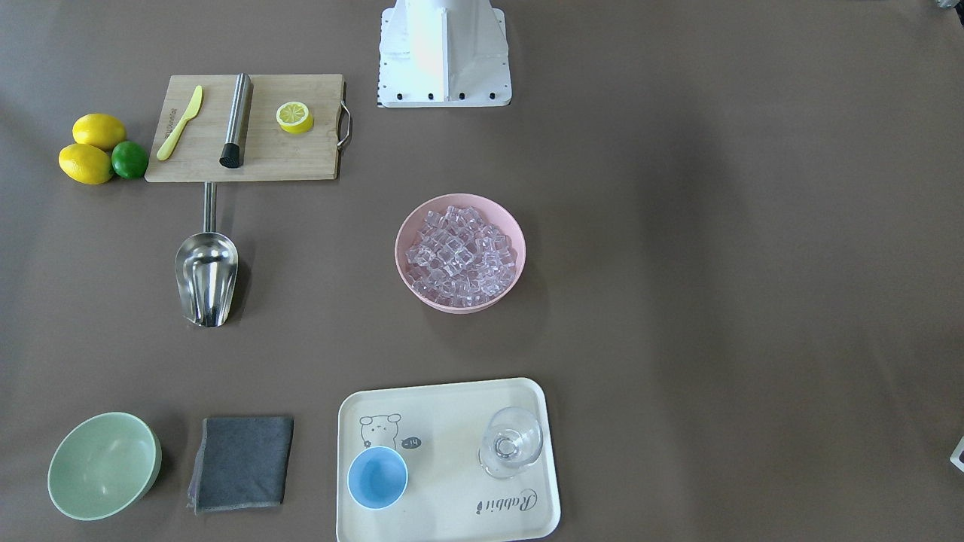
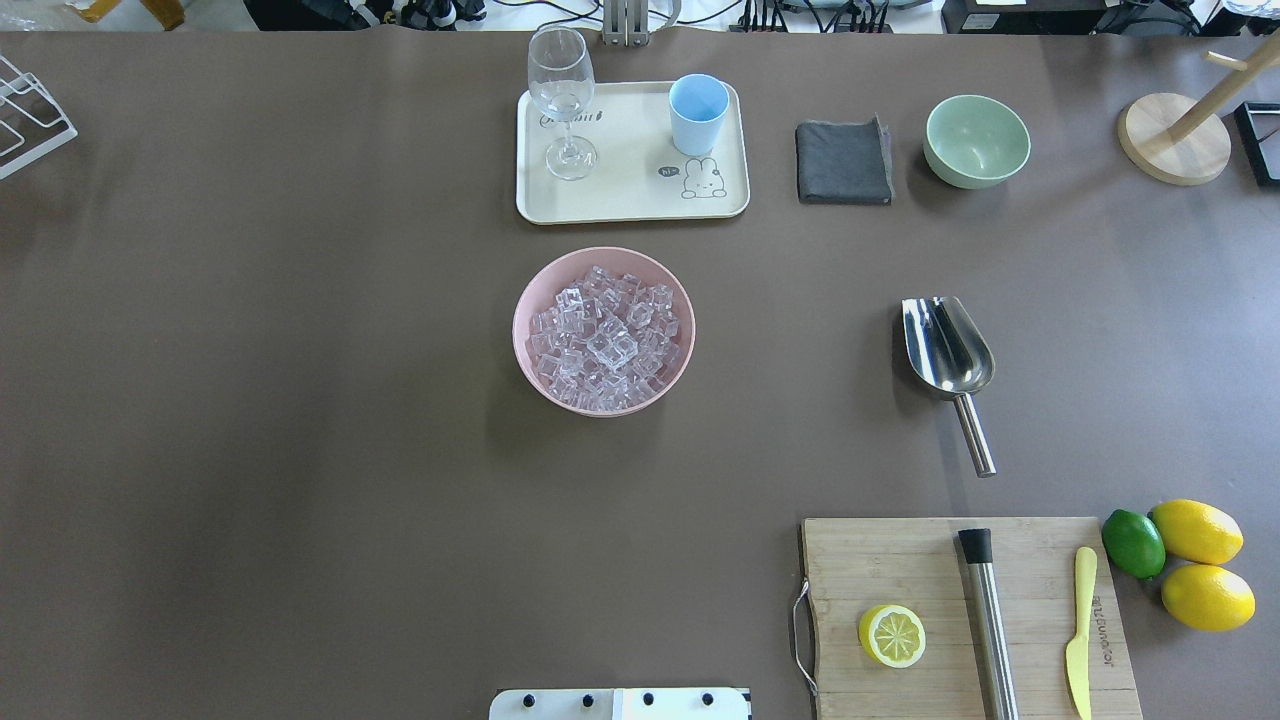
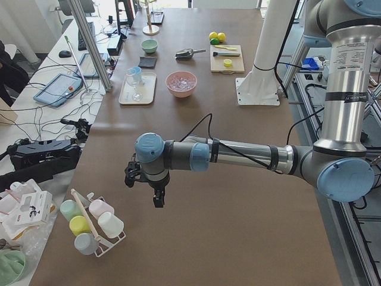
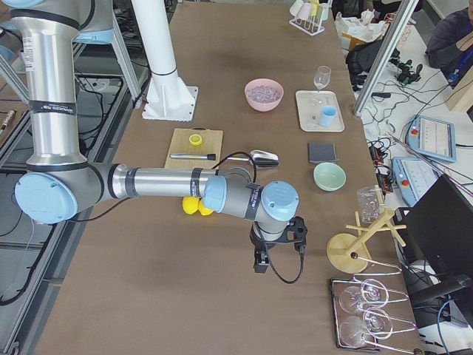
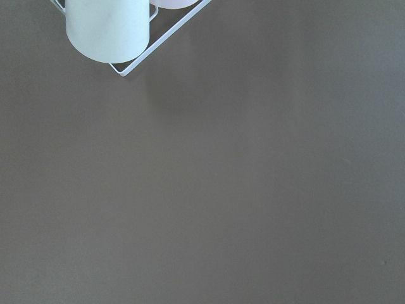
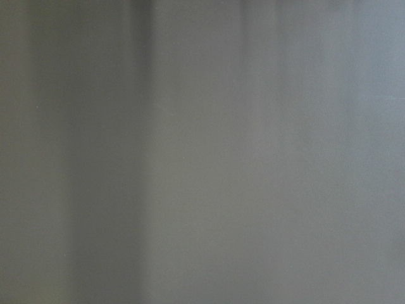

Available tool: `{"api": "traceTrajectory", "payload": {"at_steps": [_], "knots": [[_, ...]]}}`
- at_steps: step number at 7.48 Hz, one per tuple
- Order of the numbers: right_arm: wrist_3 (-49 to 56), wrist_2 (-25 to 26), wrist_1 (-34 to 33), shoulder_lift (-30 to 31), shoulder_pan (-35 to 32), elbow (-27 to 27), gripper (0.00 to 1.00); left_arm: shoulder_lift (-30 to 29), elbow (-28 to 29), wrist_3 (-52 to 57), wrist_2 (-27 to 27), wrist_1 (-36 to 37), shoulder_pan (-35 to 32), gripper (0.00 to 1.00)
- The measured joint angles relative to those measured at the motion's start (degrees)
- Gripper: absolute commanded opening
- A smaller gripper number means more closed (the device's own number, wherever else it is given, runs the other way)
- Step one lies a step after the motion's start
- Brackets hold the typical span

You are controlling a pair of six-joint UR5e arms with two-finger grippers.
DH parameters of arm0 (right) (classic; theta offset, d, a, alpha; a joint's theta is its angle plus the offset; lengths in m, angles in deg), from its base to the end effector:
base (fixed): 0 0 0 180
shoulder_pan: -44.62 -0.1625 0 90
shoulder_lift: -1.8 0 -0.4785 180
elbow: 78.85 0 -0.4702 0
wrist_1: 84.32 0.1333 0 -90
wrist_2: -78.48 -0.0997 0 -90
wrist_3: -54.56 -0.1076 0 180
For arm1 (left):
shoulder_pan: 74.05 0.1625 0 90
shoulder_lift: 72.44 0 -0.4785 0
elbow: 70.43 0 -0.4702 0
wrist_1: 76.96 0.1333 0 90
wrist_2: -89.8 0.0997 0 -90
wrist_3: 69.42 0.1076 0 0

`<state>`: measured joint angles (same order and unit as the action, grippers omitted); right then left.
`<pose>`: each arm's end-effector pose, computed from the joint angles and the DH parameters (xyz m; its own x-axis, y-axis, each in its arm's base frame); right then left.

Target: Put ice in cup with scoop

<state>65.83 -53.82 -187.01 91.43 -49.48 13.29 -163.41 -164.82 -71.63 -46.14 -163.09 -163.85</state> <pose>0.1005 -0.5511 0.7164 0.7289 -0.0236 0.6842 0.0735 0.9963 -0.0439 -0.0540 -0.5780 0.6692 0.6950 -0.0175 -0.7188 0.0233 0.9997 -0.0017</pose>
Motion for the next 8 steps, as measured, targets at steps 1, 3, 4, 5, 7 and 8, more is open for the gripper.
{"api": "traceTrajectory", "payload": {"at_steps": [1, 3, 4, 5, 7, 8], "knots": [[-0.5, -0.1, 0.4, 0.0, 0.0, -0.1, 1.00, 0.0, 0.0, 0.0, 0.0, 0.0, 0.0, 0.97], [-0.8, 0.0, 0.7, -0.2, 0.0, 0.0, 1.00, 0.0, 0.0, 0.0, 0.1, 0.2, -0.1, 0.97], [-0.9, 0.0, 0.7, -0.3, 0.0, 0.4, 1.00, 0.0, -0.1, 0.0, 0.1, 0.2, -0.1, 0.97], [-1.5, -0.2, 0.7, -0.3, 0.0, 1.6, 1.00, 0.0, -0.4, 0.0, 0.1, 0.0, -0.1, 0.97], [-9.2, -0.4, 0.7, 0.0, 2.9, 7.0, 0.99, 0.3, -2.6, -0.1, 2.0, -1.4, 0.4, 0.97], [-14.9, -0.5, 0.7, 0.1, 6.4, 10.2, 0.99, 0.5, -3.6, 0.0, 3.0, -3.5, 1.0, 0.97]]}}
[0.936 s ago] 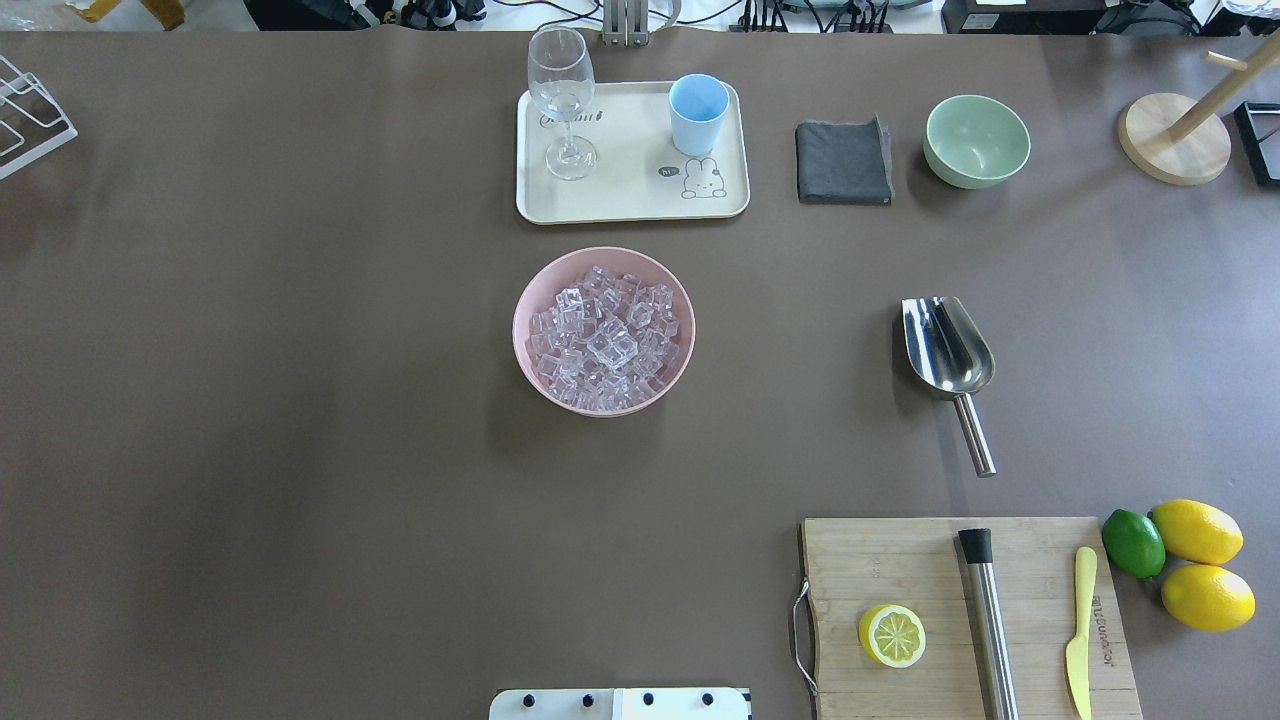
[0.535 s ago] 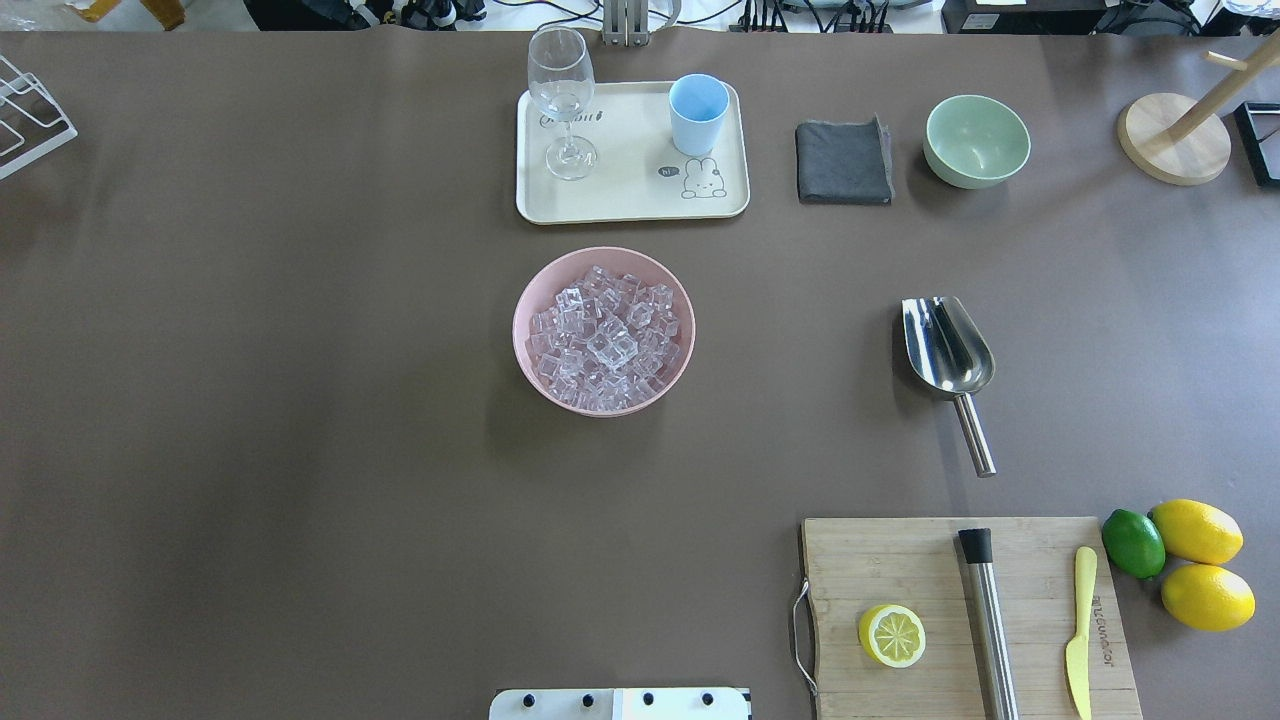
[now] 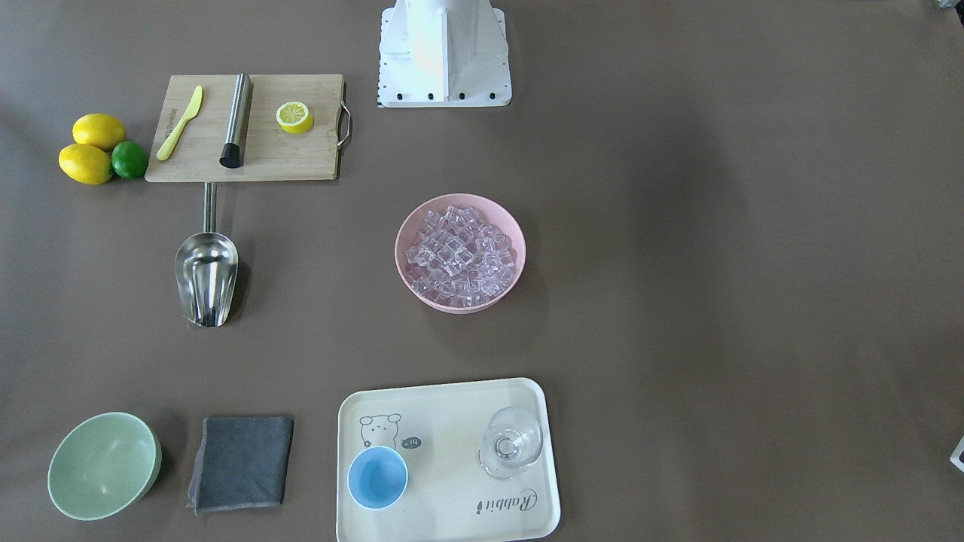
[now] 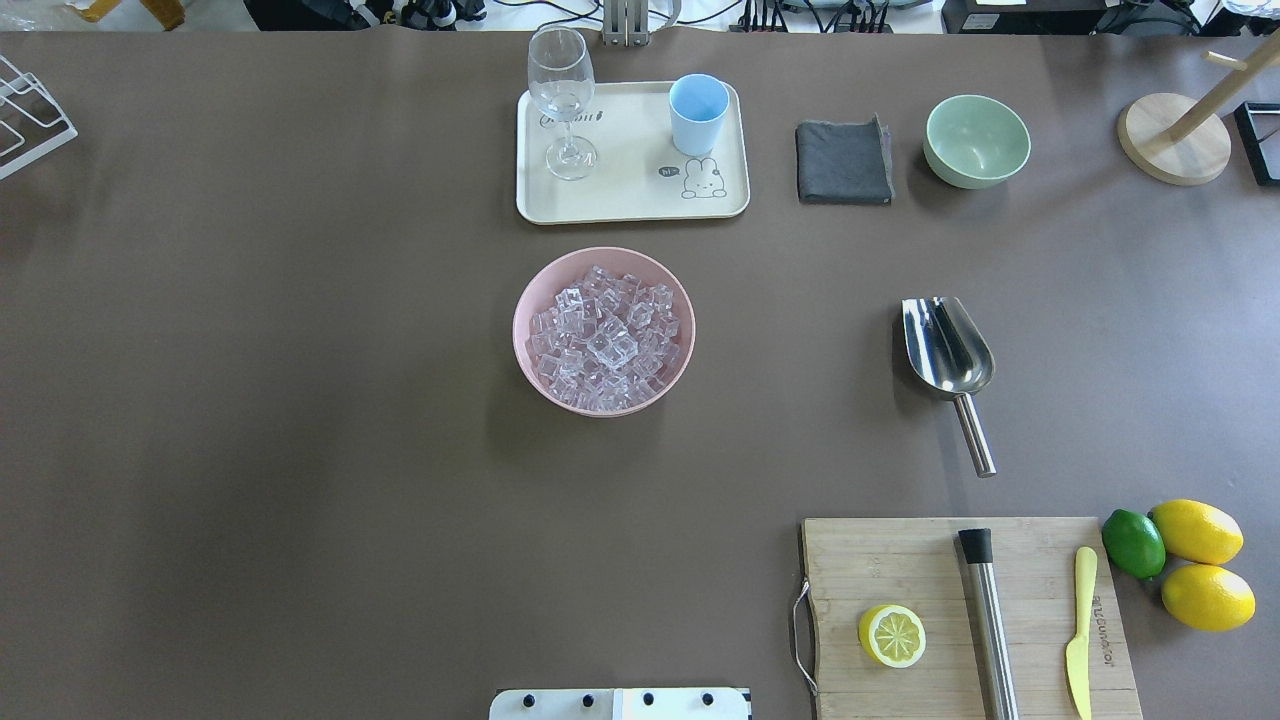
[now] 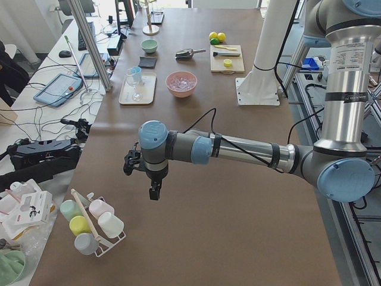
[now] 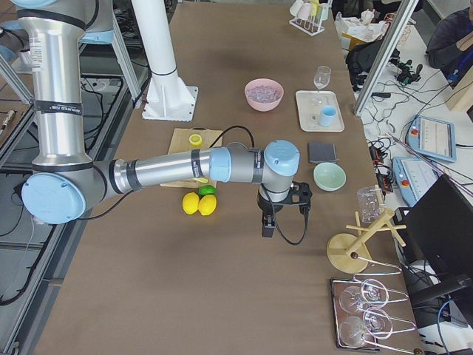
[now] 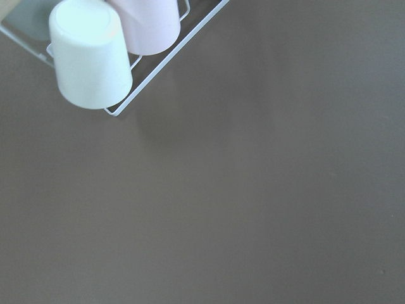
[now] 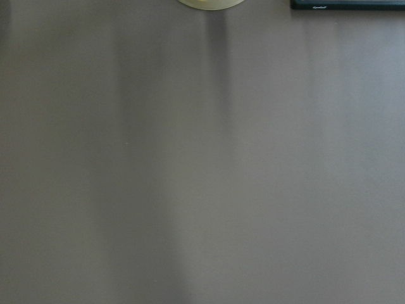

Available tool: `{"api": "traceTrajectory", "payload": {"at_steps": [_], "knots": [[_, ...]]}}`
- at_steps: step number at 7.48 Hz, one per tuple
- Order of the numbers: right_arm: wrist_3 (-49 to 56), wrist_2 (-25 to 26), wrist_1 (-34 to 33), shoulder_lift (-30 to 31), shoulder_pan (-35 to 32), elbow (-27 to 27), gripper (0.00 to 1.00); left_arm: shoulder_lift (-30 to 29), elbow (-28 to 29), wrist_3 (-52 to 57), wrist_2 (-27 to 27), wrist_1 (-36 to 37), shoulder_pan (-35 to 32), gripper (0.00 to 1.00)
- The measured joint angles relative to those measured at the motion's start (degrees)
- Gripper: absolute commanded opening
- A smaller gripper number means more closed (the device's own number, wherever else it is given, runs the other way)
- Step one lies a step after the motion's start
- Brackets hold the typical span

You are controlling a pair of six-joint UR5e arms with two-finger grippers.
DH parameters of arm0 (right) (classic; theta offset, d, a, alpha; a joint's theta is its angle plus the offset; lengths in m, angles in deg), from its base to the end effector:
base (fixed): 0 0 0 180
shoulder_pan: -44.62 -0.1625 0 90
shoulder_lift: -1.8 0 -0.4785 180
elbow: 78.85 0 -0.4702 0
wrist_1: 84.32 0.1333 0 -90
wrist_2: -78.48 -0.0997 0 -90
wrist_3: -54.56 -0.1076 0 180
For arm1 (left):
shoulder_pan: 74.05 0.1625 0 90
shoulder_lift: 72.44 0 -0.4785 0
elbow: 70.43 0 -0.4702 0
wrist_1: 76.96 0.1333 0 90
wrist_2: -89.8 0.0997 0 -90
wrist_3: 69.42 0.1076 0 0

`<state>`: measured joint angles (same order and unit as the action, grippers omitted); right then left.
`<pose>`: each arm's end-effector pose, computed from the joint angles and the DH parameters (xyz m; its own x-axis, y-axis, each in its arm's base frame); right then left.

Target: Put ice in cup with scoop

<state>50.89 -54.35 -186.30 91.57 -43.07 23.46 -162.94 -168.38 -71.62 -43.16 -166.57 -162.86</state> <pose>0.0375 -0.5633 0.6168 0.7336 0.0278 0.6790 -0.0067 0.9994 -0.0338 -0.0479 -0.5801 0.6359 0.7299 0.0726 -0.6796 0.0075 0.9934 0.1142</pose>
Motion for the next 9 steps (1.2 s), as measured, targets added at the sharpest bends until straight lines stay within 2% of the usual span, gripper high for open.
{"api": "traceTrajectory", "payload": {"at_steps": [2, 3, 6, 9], "knots": [[-14.6, 0.0, 1.0, -0.2, 9.3, 6.0, 0.99, -0.1, -0.7, 0.1, 0.3, -5.6, 3.4, 0.97], [-20.9, 0.0, 4.0, -0.4, 13.5, 7.2, 0.99, -0.2, -0.8, 0.1, 0.3, -9.4, 4.9, 0.97], [-38.2, 1.1, 11.5, -3.9, 27.1, 7.7, 0.99, -0.4, -1.2, 0.1, 0.3, -21.5, 11.9, 0.97], [-47.8, 4.1, 18.0, -5.6, 35.2, 5.1, 0.99, -3.2, -1.3, 0.2, 0.3, -28.0, 20.8, 0.97]]}}
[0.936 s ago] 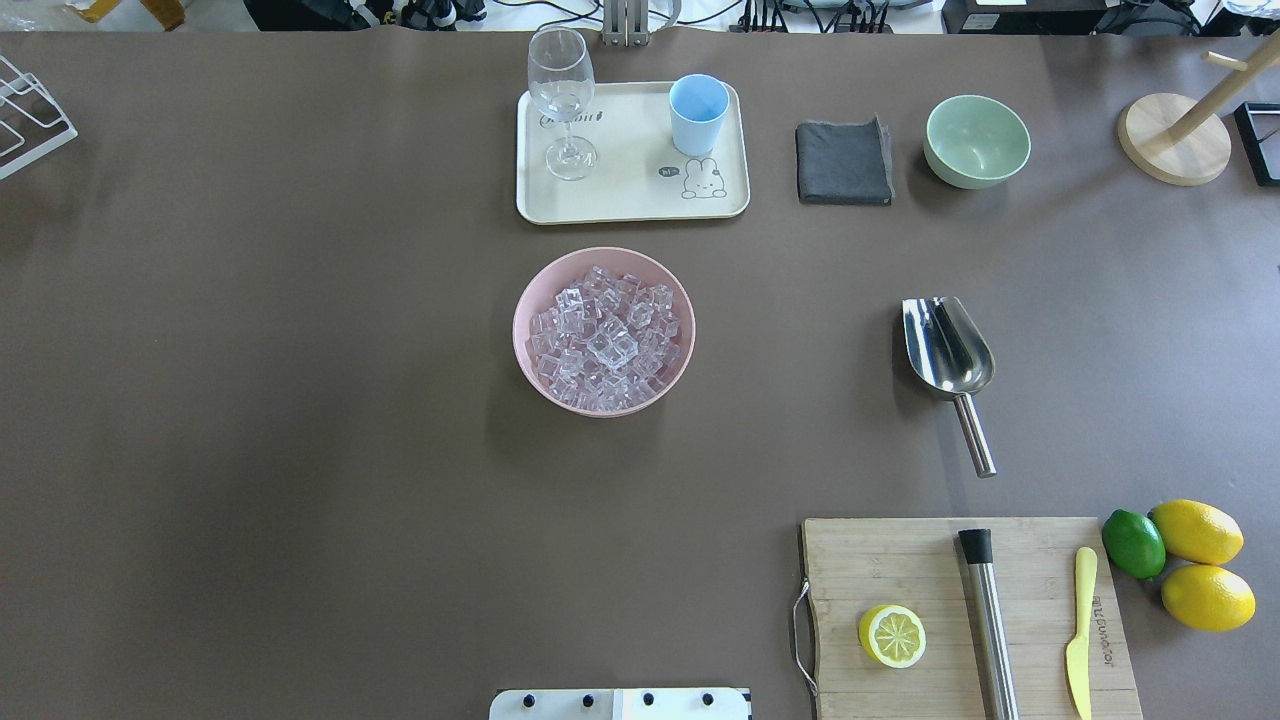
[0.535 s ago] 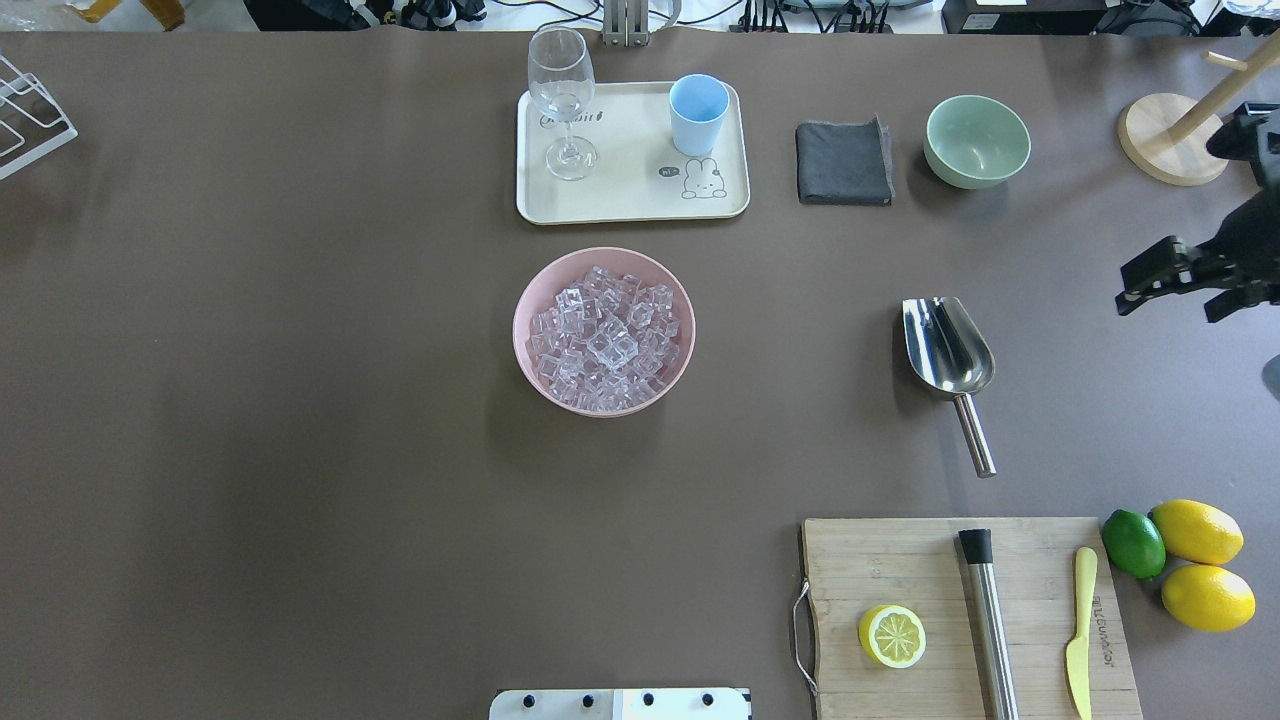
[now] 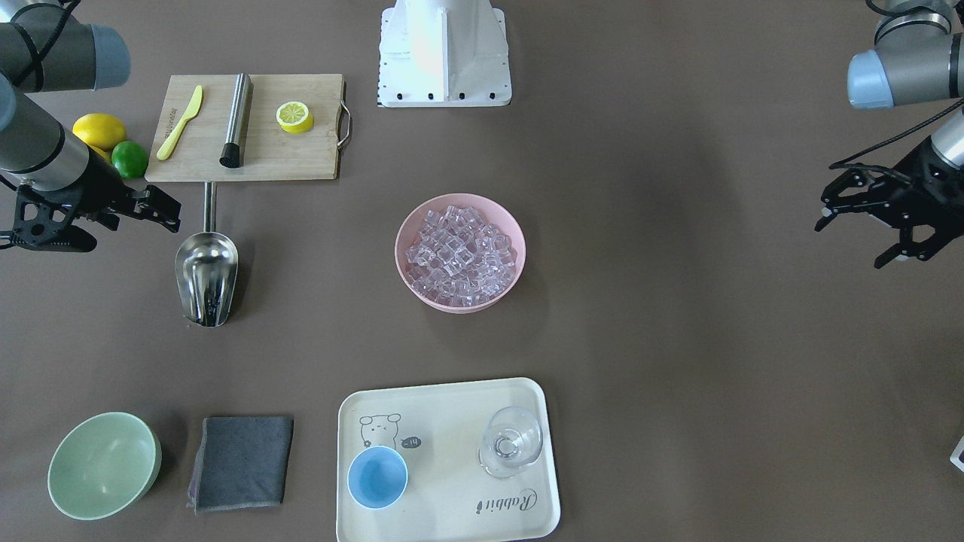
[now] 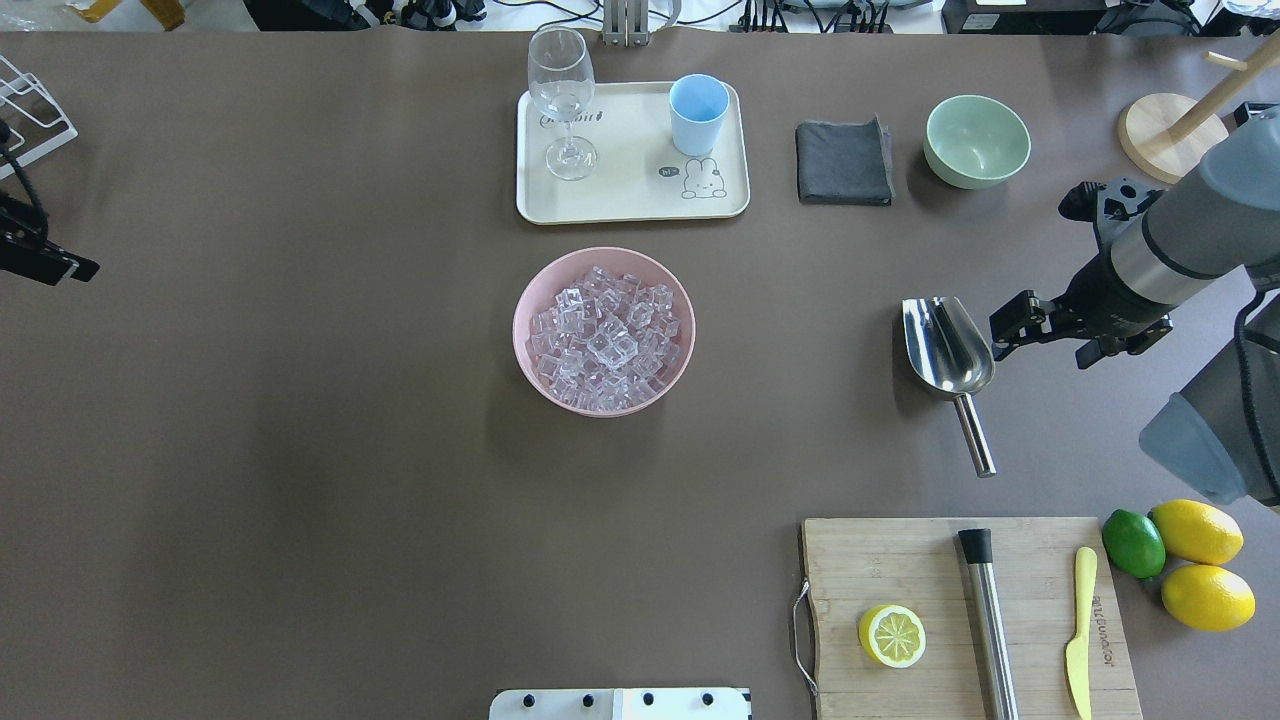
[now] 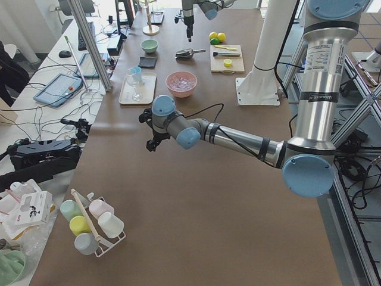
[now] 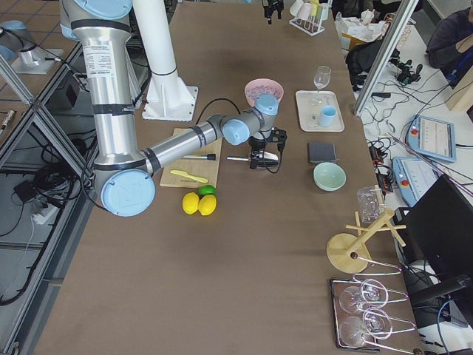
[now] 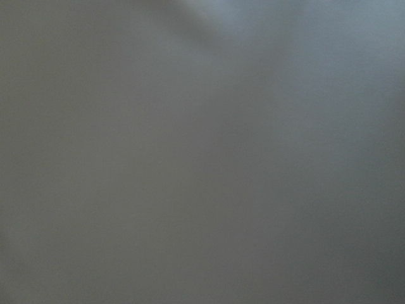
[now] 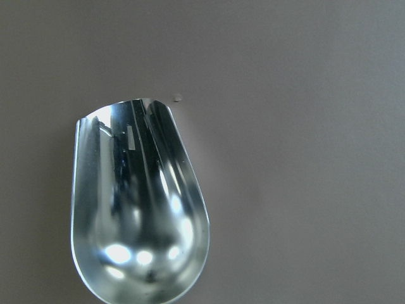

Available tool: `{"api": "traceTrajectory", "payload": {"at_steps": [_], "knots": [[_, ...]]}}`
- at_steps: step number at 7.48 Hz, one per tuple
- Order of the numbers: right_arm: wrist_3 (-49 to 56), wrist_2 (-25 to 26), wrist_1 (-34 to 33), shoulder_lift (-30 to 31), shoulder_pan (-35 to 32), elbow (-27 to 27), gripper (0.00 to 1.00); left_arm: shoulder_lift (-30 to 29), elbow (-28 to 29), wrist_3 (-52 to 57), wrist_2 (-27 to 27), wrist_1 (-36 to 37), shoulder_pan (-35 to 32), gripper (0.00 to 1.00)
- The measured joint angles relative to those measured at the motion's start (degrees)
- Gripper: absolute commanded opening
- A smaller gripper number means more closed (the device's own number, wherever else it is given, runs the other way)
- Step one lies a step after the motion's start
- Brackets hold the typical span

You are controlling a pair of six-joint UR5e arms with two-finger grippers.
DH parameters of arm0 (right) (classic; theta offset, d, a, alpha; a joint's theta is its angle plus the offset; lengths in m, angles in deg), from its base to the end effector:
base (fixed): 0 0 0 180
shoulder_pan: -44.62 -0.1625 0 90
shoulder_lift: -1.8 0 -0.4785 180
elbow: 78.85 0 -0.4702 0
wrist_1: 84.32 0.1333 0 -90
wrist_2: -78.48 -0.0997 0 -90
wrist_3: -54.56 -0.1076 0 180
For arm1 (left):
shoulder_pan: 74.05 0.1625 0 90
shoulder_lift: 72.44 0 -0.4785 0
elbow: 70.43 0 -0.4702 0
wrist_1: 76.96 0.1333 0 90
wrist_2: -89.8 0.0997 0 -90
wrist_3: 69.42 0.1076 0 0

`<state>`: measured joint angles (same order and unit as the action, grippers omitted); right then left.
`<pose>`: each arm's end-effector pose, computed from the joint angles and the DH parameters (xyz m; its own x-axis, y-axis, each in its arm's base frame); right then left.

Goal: Put ice in cup with scoop
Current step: 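Reach the right gripper to the metal scoop handle while the left arm moves in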

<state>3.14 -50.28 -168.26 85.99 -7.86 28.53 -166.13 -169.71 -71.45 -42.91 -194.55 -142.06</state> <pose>-0.3184 -0.5229 0.4779 0.6849 0.0935 0.7226 -0.0065 0.9925 -0.1223 0.1748 -0.5939 0.5297 0.5259 0.6587 -0.5380 -0.2660 0.7282 0.6316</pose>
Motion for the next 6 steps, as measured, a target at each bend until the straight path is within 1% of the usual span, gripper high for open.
{"api": "traceTrajectory", "payload": {"at_steps": [2, 5, 6], "knots": [[-4.4, 2.3, 6.1, -0.1, 3.3, -3.7, 0.99, -2.6, -0.2, 0.1, 0.0, -2.2, 4.0, 0.97], [-8.7, 3.1, 7.8, -1.5, 5.5, -4.2, 0.99, -6.8, 0.8, 0.8, 0.2, -3.9, 8.5, 0.97], [-9.6, 3.0, 7.8, -2.0, 5.9, -4.1, 0.99, -8.7, 2.3, 4.3, 0.2, -4.1, 9.1, 0.97]]}}
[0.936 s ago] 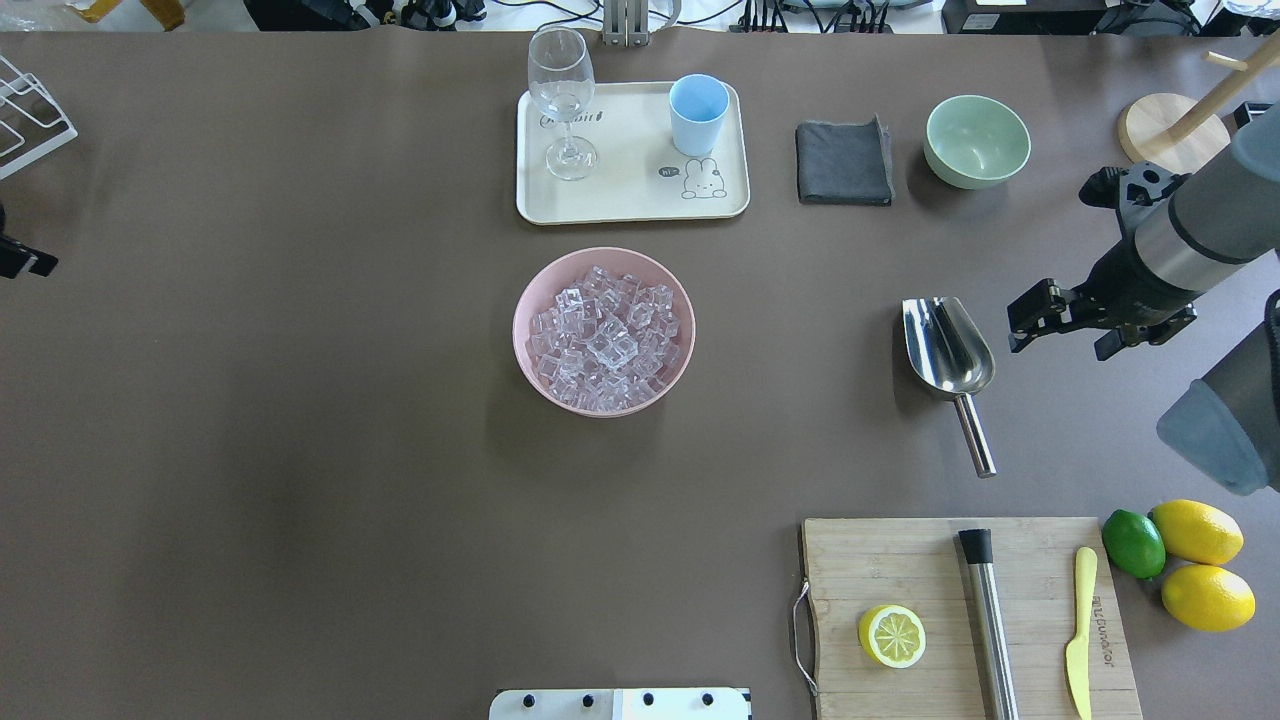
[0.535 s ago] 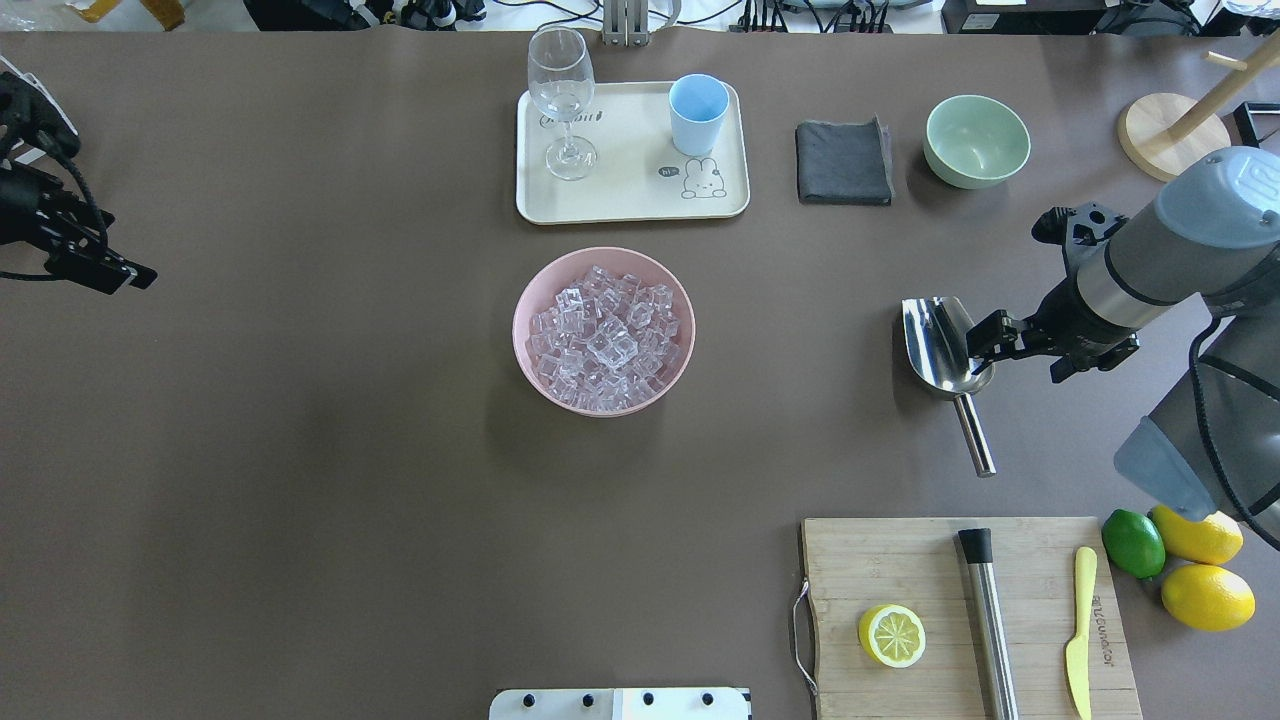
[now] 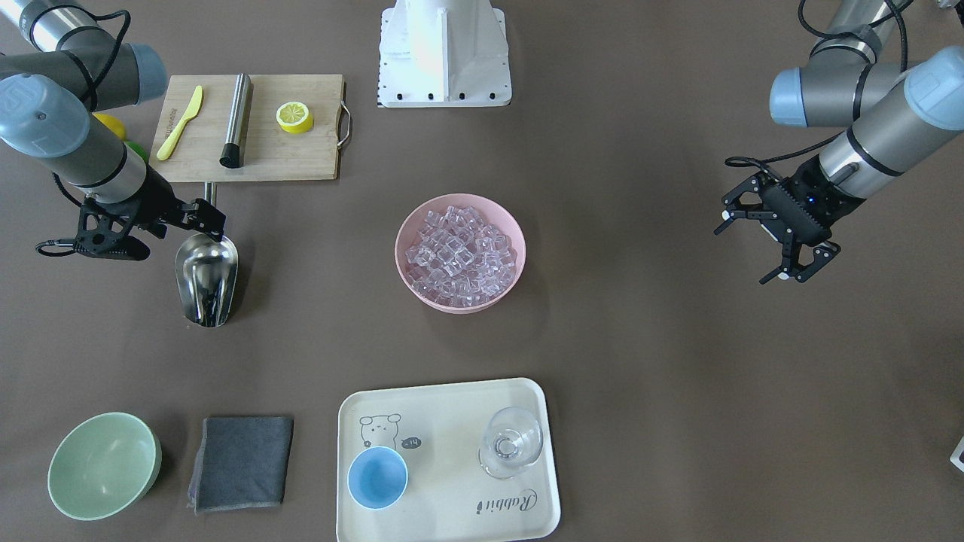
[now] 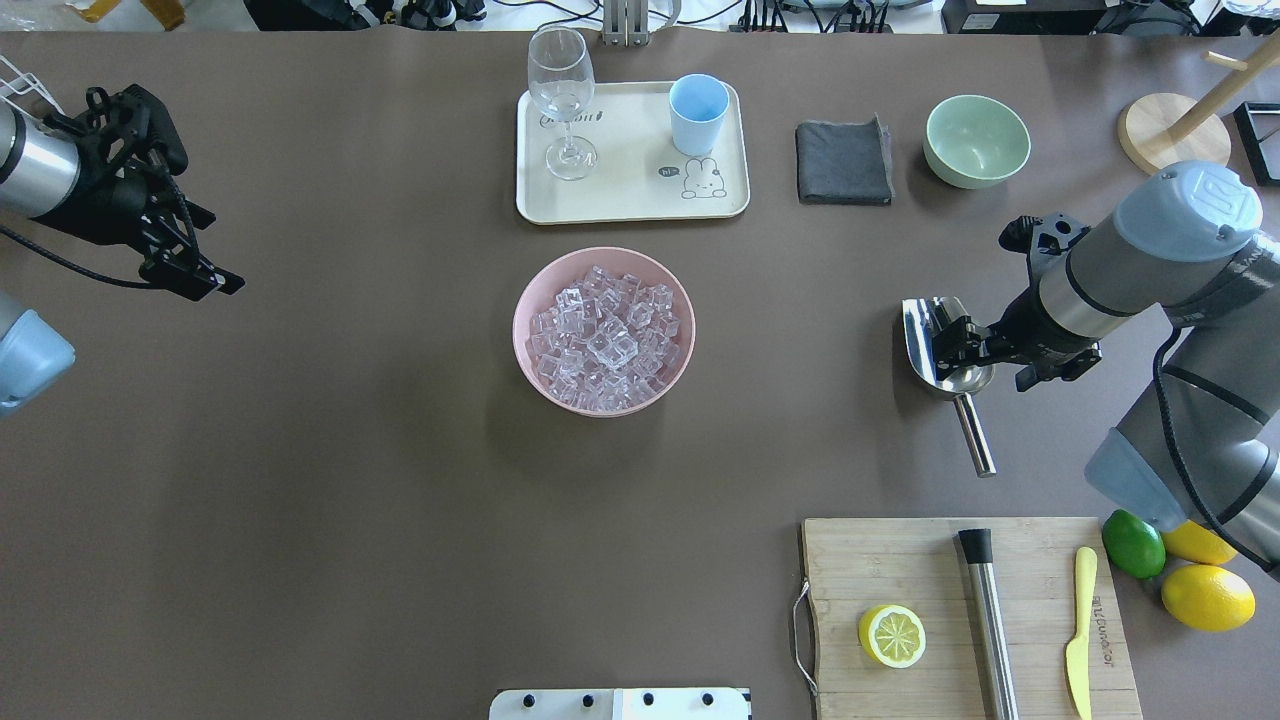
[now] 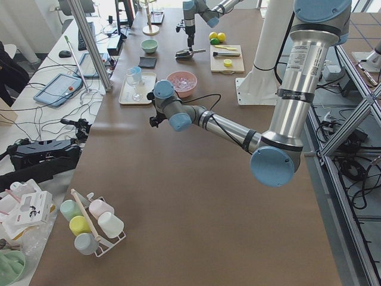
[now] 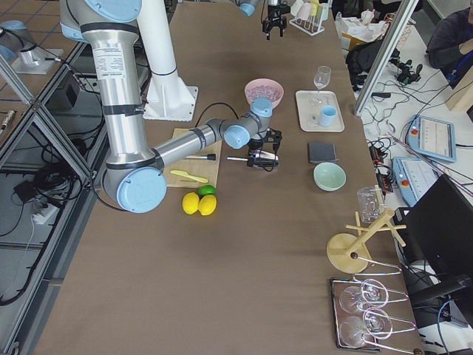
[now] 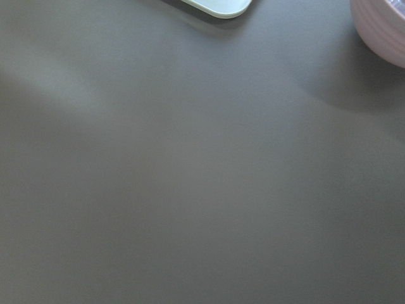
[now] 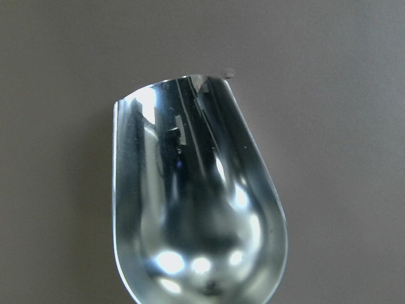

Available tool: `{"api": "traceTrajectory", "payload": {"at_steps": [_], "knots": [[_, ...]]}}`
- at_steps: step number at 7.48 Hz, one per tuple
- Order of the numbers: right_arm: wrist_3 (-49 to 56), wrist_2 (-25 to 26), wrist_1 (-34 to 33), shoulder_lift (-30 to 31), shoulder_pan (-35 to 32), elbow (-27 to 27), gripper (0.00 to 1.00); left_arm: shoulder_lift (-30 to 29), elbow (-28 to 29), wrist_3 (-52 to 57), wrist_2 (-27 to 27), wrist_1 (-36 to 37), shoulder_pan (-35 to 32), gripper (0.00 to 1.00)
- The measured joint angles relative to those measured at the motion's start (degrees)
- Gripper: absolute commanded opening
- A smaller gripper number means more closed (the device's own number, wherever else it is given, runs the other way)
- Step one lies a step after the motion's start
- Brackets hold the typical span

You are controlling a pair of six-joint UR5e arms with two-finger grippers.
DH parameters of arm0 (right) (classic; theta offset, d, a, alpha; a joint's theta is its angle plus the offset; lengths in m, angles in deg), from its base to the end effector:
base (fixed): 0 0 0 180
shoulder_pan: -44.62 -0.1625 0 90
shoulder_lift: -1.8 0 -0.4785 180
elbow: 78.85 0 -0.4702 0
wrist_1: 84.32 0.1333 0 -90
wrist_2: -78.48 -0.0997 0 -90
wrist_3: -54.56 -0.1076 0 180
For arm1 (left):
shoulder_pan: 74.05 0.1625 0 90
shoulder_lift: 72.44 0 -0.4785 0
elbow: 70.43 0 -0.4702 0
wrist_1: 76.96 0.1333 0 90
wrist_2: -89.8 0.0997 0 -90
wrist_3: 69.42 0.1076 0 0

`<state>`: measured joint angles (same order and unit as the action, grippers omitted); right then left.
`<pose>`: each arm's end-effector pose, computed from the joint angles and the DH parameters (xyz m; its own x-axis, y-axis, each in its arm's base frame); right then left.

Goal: Put ice in cup with scoop
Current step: 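Close the right gripper on the scoop handle while the left arm advances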

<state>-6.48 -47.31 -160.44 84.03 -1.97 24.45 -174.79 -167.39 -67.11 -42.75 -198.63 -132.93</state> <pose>-0.3854 -0.5098 0.4820 0.6667 0.1332 0.7333 -0.0414 0.9890 -0.1420 0.2947 -0.6052 0.4469 0.3457 0.8516 -0.3941 -0.3396 0.5051 0.7935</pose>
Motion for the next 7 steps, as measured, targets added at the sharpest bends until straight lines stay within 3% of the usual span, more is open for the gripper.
{"api": "traceTrajectory", "payload": {"at_steps": [4, 7], "knots": [[-0.1, 0.1, 0.0, 0.7, 3.4, 0.2, 0.90, -8.0, 9.3, 9.4, 0.0, -5.1, 2.4, 0.97], [2.9, 0.3, -0.1, 2.0, 3.8, 0.2, 0.67, -9.5, 10.5, 9.7, 3.6, -7.4, 4.7, 0.97]]}}
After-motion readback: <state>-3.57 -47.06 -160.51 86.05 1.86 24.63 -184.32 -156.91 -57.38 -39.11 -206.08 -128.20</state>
